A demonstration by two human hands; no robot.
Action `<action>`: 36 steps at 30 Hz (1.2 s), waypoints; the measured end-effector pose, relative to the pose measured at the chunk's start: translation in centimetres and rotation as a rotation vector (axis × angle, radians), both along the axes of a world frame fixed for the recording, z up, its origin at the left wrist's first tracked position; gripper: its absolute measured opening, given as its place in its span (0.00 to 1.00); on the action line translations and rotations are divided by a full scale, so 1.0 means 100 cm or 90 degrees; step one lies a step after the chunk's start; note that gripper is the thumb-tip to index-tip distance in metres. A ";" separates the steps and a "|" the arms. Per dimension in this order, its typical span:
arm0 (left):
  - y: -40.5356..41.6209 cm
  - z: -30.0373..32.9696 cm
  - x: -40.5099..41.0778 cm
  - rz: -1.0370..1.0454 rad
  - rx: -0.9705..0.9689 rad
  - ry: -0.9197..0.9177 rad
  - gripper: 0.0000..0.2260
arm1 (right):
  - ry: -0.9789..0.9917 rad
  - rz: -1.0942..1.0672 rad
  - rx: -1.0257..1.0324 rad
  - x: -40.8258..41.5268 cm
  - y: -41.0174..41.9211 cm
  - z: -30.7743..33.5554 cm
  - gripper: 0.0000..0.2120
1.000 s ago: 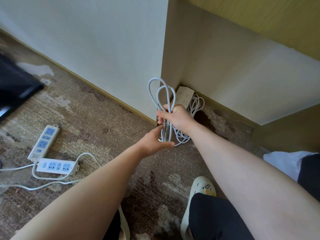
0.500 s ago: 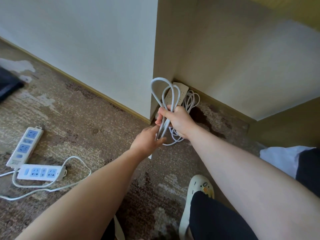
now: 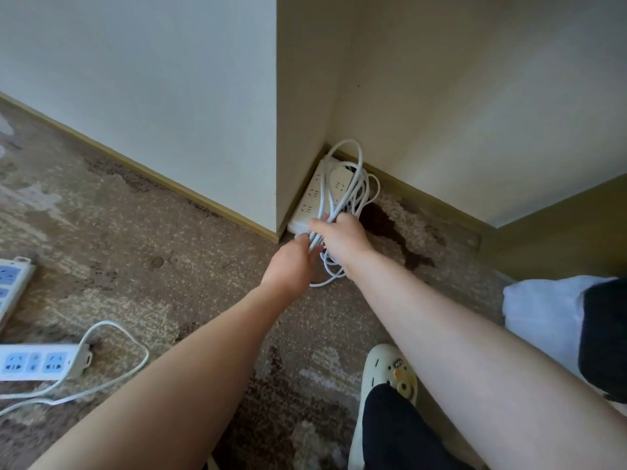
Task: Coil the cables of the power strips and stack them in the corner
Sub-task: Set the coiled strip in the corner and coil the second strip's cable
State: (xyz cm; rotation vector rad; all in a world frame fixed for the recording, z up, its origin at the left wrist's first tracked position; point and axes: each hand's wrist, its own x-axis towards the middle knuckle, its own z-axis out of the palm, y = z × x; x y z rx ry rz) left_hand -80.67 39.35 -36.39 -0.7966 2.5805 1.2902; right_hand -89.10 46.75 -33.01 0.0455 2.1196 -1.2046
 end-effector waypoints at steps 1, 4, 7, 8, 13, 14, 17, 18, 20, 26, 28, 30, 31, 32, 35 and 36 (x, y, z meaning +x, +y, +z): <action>0.002 -0.004 -0.002 -0.014 0.008 -0.004 0.10 | -0.002 -0.027 -0.007 -0.001 -0.001 -0.007 0.05; 0.000 -0.018 -0.004 -0.081 0.049 0.018 0.09 | -0.055 -0.104 -0.045 -0.014 -0.004 -0.023 0.09; -0.012 -0.029 0.003 -0.130 0.066 0.030 0.19 | -0.043 -0.146 -0.048 -0.036 0.002 -0.034 0.10; -0.017 -0.035 0.004 -0.136 0.053 0.037 0.20 | -0.046 -0.162 -0.069 -0.042 0.008 -0.038 0.10; -0.031 -0.058 -0.017 -0.134 -0.080 -0.022 0.19 | -0.063 -0.250 -0.167 -0.055 0.037 -0.066 0.10; -0.030 -0.061 -0.027 -0.151 -0.102 -0.037 0.20 | -0.041 -0.256 -0.149 -0.055 0.043 -0.074 0.10; -0.021 -0.076 -0.061 -0.230 -0.181 -0.094 0.26 | 0.038 -0.252 -0.058 -0.056 0.056 -0.102 0.09; -0.017 -0.081 -0.071 -0.263 -0.223 -0.113 0.29 | 0.058 -0.249 -0.037 -0.058 0.059 -0.113 0.09; -0.011 -0.093 -0.089 -0.348 -0.327 -0.129 0.34 | 0.095 -0.243 0.005 -0.062 0.065 -0.131 0.09; -0.005 -0.119 -0.103 -0.461 -0.567 -0.167 0.34 | 0.172 -0.149 0.130 -0.070 0.078 -0.155 0.05; -0.015 -0.118 -0.108 -0.455 -0.596 -0.172 0.33 | 0.186 -0.117 0.155 -0.076 0.082 -0.160 0.03; -0.026 -0.114 -0.115 -0.458 -0.595 -0.164 0.29 | 0.198 -0.095 0.185 -0.087 0.082 -0.163 0.07; -0.028 -0.112 -0.118 -0.461 -0.582 -0.162 0.28 | 0.206 -0.084 0.202 -0.094 0.080 -0.165 0.10; -0.029 -0.110 -0.119 -0.460 -0.565 -0.160 0.27 | 0.217 -0.069 0.215 -0.102 0.077 -0.166 0.12; -0.034 -0.114 -0.120 -0.444 -0.508 -0.133 0.28 | 0.228 0.006 0.265 -0.119 0.066 -0.172 0.16; -0.037 -0.117 -0.119 -0.442 -0.493 -0.124 0.27 | 0.220 0.020 0.279 -0.121 0.062 -0.174 0.17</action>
